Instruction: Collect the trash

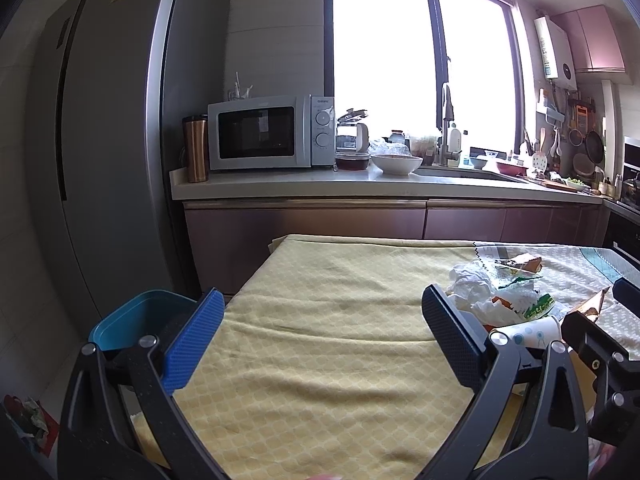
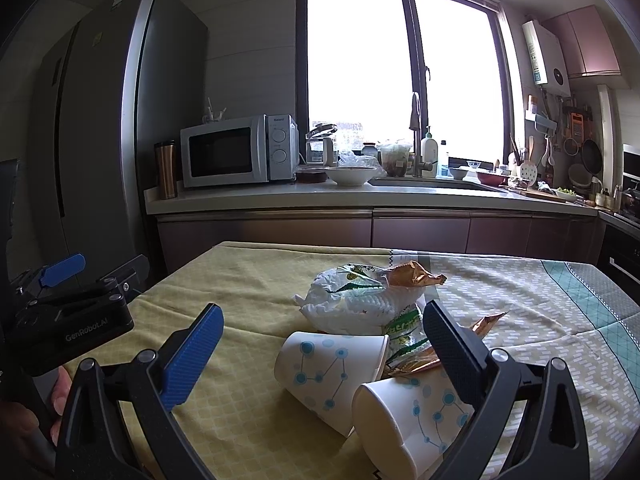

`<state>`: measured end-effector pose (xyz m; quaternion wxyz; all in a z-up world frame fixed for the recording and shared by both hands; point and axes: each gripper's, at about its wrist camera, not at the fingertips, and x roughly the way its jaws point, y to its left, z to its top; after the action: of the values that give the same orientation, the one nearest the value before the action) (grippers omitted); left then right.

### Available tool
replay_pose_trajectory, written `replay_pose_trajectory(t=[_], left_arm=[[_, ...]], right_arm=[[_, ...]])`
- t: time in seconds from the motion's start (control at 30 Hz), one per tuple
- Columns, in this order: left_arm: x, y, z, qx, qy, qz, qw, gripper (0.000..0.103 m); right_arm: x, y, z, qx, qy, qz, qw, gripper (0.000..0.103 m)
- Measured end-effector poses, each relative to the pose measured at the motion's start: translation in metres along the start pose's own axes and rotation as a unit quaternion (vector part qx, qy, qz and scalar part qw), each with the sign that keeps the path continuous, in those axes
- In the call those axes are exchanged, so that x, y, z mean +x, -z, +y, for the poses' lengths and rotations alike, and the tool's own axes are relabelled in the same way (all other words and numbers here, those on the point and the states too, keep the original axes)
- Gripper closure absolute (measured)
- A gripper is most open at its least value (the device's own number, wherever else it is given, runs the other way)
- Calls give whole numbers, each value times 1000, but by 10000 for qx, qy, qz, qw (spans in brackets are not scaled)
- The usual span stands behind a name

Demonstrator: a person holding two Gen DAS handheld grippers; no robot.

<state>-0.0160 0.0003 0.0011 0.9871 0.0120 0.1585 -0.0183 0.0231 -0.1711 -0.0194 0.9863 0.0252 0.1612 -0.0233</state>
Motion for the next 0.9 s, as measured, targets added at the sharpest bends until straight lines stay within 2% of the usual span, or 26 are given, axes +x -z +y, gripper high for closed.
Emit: replay_pose_trajectory(t=[0.67, 0.8, 0.9], left_arm=[[7, 1, -4, 43, 62, 106, 9999, 6], [10, 3, -8, 77, 148, 168, 9997, 6], [14, 4, -13, 104, 344, 293, 9989, 6]], right_arm=[[2, 0, -5, 38, -57, 43, 10000, 7], [3, 1, -8, 38, -73, 89, 9999, 7], [5, 1, -14, 54, -45, 142, 9999, 7]])
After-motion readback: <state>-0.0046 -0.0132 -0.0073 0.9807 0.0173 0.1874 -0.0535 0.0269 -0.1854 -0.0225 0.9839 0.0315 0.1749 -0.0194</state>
